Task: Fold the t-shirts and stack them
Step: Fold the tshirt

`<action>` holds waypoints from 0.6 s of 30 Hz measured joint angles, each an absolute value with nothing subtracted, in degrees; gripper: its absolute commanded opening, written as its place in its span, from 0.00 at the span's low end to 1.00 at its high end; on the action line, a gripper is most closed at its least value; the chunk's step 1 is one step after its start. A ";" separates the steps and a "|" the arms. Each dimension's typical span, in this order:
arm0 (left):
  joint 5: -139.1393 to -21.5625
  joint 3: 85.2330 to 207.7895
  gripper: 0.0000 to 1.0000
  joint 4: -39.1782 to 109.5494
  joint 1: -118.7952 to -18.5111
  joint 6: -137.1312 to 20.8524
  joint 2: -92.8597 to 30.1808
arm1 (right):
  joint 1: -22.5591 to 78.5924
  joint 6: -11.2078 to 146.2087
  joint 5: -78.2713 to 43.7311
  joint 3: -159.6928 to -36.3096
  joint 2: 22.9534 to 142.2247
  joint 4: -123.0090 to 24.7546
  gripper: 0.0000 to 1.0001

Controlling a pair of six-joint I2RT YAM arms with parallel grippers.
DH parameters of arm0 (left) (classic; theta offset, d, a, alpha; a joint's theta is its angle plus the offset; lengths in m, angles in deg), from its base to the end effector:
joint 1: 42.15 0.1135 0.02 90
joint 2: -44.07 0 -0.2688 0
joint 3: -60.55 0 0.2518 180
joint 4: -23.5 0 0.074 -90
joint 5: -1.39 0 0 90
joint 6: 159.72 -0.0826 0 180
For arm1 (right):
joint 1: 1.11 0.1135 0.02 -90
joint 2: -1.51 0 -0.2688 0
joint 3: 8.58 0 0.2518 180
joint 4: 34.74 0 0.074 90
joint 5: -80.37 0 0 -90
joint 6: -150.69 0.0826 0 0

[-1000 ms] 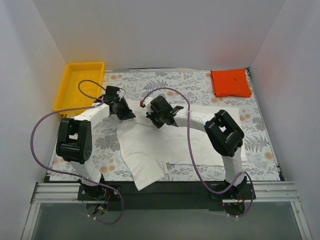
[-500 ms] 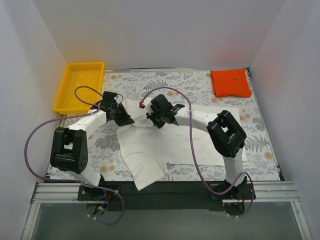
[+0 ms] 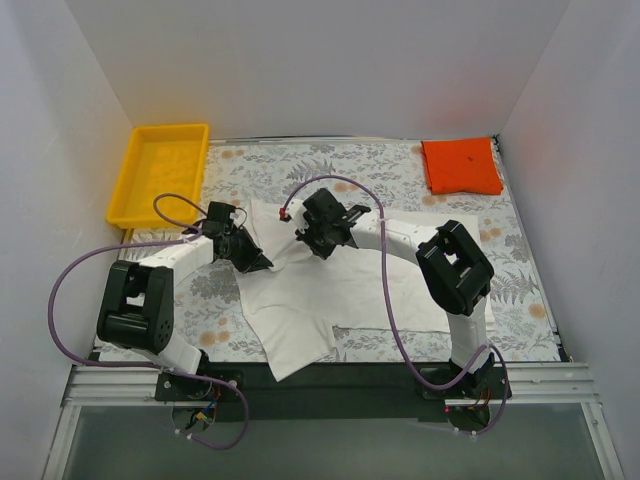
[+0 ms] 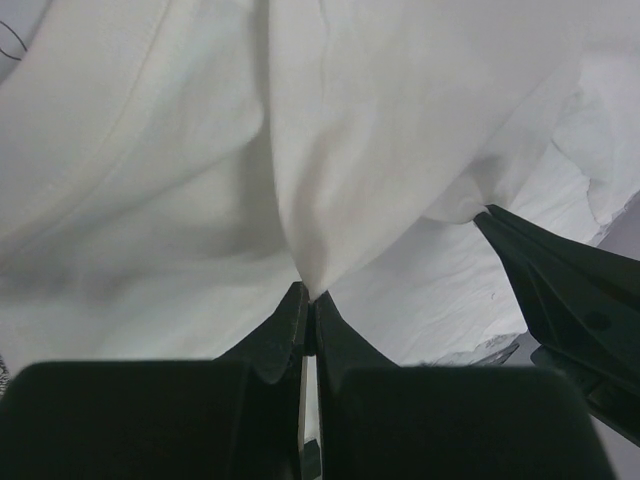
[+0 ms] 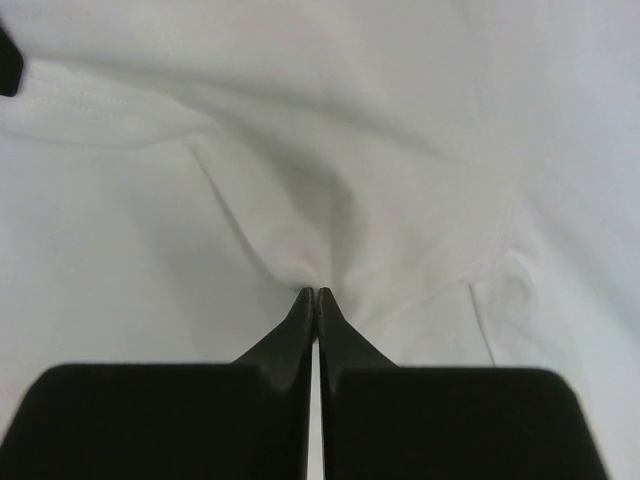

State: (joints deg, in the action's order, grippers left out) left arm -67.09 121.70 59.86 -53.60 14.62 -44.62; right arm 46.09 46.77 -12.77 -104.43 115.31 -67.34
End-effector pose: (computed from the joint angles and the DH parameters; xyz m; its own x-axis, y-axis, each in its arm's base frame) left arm 0.2914 -0.0899 0.1303 -0.4280 -0.8579 0.2844 -0.8421 0.2642 -0.4703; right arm 0.3143 0.3461 0.1610 -0.3273 -0.7070 -0.6269 -0.8603 0.4974 -0.1118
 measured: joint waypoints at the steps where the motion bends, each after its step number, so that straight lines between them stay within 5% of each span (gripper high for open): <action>1: -67.03 121.50 0.00 59.68 -53.64 14.79 -44.64 | 46.00 46.69 -12.79 -104.45 115.28 -67.73 0.01; 18: -70.57 121.32 0.01 58.46 -53.90 14.94 -46.48 | 45.41 44.76 -14.54 -104.45 114.45 -70.47 0.02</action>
